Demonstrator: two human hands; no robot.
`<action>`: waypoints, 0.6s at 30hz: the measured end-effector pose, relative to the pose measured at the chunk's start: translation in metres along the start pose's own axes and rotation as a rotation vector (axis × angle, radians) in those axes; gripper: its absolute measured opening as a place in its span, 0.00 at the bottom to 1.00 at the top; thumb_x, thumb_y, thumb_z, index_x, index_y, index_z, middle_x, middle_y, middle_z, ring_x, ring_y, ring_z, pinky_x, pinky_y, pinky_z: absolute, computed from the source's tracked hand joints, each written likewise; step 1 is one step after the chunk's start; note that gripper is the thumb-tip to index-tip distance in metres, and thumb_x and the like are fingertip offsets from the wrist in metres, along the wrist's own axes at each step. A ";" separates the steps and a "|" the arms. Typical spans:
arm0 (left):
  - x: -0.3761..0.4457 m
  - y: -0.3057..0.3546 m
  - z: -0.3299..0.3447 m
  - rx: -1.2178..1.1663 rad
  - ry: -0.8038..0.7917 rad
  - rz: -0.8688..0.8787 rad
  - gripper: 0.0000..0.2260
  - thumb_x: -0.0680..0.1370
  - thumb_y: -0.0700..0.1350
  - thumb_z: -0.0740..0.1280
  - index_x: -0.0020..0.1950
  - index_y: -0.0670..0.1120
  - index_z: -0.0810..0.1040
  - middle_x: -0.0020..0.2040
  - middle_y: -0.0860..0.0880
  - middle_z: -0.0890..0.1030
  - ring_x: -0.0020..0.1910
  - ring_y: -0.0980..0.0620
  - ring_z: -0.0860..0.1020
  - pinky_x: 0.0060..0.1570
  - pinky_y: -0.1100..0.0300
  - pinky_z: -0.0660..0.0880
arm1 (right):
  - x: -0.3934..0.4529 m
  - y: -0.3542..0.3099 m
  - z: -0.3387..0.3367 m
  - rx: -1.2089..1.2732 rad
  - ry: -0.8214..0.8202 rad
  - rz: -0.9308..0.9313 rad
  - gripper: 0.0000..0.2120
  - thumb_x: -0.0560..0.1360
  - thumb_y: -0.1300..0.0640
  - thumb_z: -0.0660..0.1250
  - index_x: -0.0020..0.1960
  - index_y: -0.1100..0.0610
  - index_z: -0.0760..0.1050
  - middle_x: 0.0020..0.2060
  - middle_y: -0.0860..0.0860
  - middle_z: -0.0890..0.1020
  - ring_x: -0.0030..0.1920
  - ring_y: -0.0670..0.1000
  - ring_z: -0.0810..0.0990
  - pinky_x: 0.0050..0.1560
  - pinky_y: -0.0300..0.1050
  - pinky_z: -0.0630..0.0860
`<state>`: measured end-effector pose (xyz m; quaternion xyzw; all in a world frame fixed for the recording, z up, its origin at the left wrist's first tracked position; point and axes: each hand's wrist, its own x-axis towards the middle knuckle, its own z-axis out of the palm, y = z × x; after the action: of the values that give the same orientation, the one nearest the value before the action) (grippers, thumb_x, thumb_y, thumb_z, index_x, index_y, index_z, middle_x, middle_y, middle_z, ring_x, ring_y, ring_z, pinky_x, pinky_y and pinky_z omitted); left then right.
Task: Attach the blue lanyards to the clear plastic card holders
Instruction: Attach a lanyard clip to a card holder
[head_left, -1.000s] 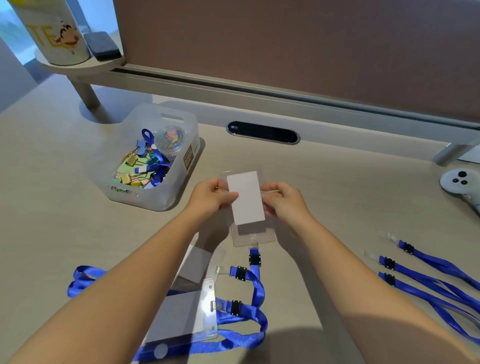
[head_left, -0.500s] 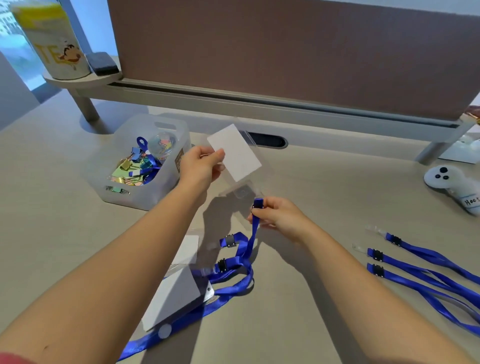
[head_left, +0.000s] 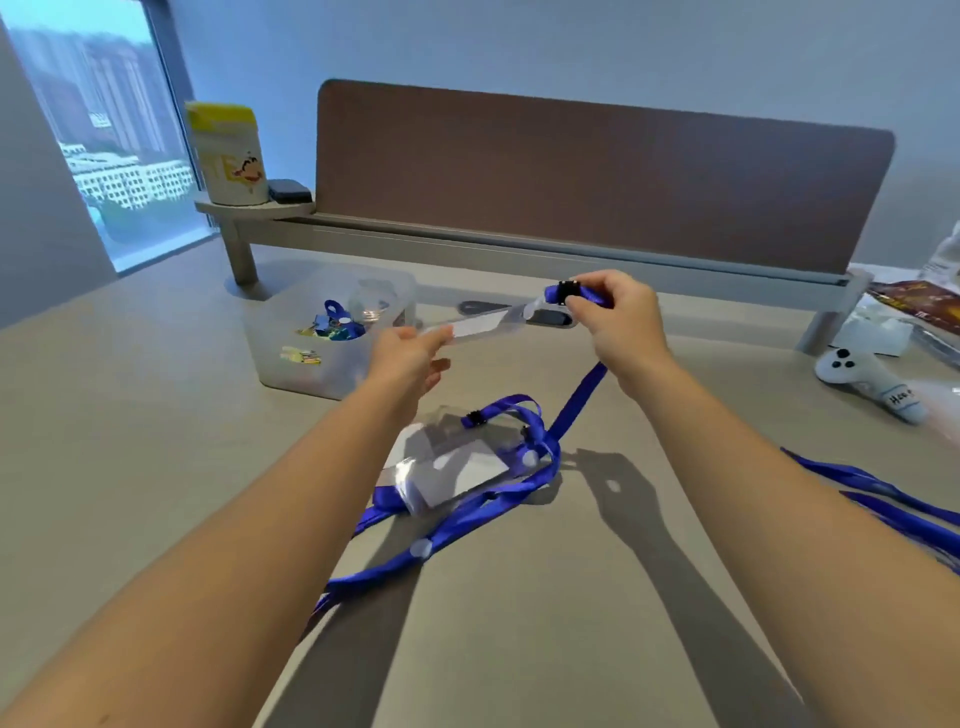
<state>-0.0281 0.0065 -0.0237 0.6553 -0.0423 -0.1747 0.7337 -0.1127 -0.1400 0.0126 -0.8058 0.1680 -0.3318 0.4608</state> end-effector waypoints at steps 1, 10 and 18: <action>-0.006 -0.001 -0.002 0.069 -0.017 -0.037 0.23 0.75 0.47 0.63 0.66 0.40 0.62 0.63 0.39 0.70 0.52 0.47 0.73 0.54 0.56 0.72 | -0.004 -0.007 -0.002 -0.025 -0.002 -0.025 0.11 0.75 0.64 0.62 0.55 0.63 0.76 0.45 0.53 0.75 0.46 0.51 0.72 0.45 0.42 0.69; -0.048 0.009 0.002 0.502 -0.148 0.271 0.23 0.77 0.53 0.55 0.68 0.43 0.61 0.71 0.42 0.64 0.68 0.43 0.63 0.66 0.48 0.63 | -0.018 -0.033 -0.010 -0.015 -0.129 0.026 0.11 0.78 0.63 0.57 0.58 0.65 0.73 0.42 0.54 0.76 0.33 0.43 0.71 0.32 0.31 0.67; -0.044 0.001 0.046 0.611 -0.243 0.435 0.21 0.74 0.47 0.64 0.65 0.46 0.67 0.69 0.44 0.68 0.68 0.44 0.65 0.64 0.46 0.67 | -0.015 -0.007 -0.024 0.044 -0.268 0.099 0.11 0.78 0.63 0.56 0.58 0.63 0.72 0.34 0.49 0.76 0.35 0.45 0.75 0.38 0.36 0.71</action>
<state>-0.0821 -0.0229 -0.0088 0.7938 -0.3167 -0.0708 0.5143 -0.1398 -0.1426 0.0217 -0.8232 0.1370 -0.2017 0.5127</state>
